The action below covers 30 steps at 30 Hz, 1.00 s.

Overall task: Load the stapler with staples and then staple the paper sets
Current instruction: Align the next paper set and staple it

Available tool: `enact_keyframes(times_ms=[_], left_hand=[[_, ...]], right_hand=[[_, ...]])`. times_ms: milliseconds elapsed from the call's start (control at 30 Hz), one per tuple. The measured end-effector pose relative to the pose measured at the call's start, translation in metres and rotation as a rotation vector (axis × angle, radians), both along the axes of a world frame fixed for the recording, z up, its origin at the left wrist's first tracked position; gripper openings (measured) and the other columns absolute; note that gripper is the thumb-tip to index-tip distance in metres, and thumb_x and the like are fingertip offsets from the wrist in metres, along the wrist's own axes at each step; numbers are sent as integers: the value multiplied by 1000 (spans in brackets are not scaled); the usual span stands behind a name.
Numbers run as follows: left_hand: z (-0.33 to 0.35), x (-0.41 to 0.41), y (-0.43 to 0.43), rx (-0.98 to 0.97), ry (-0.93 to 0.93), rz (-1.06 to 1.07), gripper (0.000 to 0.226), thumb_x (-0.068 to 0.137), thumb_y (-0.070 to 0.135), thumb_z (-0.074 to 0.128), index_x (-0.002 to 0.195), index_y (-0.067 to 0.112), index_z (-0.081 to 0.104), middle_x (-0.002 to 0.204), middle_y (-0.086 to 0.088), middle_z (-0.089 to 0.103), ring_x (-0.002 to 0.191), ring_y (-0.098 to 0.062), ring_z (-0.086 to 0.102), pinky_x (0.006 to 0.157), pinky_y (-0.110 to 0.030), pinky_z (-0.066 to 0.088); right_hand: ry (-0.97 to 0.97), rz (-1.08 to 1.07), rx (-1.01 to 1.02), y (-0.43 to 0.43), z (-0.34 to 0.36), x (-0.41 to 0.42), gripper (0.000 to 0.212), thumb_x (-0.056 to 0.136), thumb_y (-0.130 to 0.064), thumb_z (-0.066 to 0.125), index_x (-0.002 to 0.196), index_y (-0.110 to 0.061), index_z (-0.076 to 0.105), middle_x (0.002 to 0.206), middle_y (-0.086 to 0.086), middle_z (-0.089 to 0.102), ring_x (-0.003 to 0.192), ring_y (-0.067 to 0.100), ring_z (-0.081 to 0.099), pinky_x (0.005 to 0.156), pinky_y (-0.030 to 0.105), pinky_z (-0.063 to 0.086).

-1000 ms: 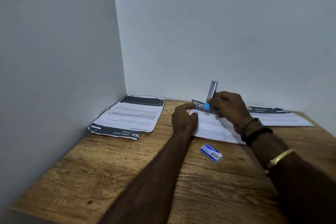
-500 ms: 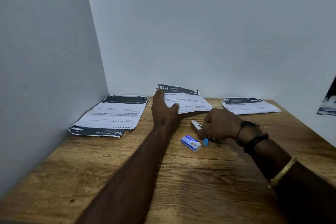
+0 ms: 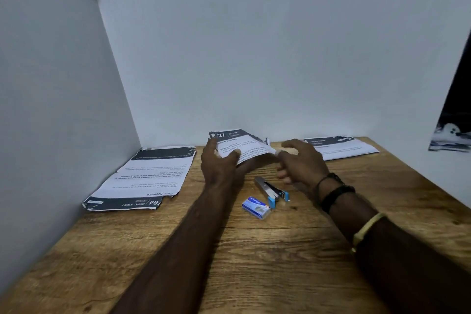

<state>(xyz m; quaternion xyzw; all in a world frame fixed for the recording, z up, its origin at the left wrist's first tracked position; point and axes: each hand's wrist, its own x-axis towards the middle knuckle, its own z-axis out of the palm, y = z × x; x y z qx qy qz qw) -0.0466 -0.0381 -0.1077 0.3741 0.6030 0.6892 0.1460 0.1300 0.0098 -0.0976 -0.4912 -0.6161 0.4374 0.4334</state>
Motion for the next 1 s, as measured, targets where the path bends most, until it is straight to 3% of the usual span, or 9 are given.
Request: enact_keyframes(times_ms=[100,167,267,400,500,567,667,767,1000], left_hand=[[0,4,3,44,-152,-115,41,83,-2,75,120,10,63,108,-5,72,98,-25,70,91,-39,61],[1,7,3,54,-219,-164,52,84,-4,74,132,5,59,100,7,69,101,-28,69,96,-53,57],[1,10,2,57,-104,-143,54,81,9,80,131,16,61,109,16,61,115,-26,61,104,-52,52],[2,26,1,2,149,-83,87,74,34,88,149,17,48,164,1,32,141,-20,45,105,-35,47],[9,46,6,-50,374,-88,81,72,38,89,142,12,57,163,0,34,138,-11,45,106,-27,42],[13,63,13,-76,445,-112,63,76,31,87,131,8,66,158,-6,43,140,-16,45,114,-34,42],[15,88,29,-126,475,-143,53,80,24,84,126,5,69,145,-8,57,132,-21,55,110,-30,44],[16,113,45,-185,542,-143,49,80,24,83,124,6,70,136,-6,64,125,-19,60,96,-13,37],[5,151,75,-337,547,-177,43,80,29,80,118,14,69,124,-5,67,117,-22,61,95,-28,45]], right_hand=[[251,91,-185,9,-1,1,28,96,-25,63,124,-21,63,96,16,75,72,26,76,54,29,57],[340,72,-181,12,0,4,18,93,-18,68,111,-16,70,97,14,76,75,22,77,58,29,60],[408,30,-72,14,3,12,9,88,-9,75,95,-13,75,96,14,78,76,20,78,64,30,62],[343,-76,92,14,13,26,17,85,-7,77,102,-8,77,85,11,78,74,20,78,69,33,64],[275,-174,147,20,22,39,17,84,-7,77,101,-9,77,81,8,77,65,12,76,53,21,58],[215,-230,177,28,24,51,16,83,-6,77,99,-9,78,77,8,77,57,11,73,50,21,57],[138,-303,190,42,23,72,18,82,-6,77,100,-9,79,88,10,79,72,20,77,73,37,65],[136,-362,139,58,13,92,18,82,-4,76,98,-11,78,90,11,79,67,18,77,72,41,66],[-35,-473,20,89,-9,121,31,72,-1,70,95,-19,79,93,8,80,95,30,75,86,44,62]])
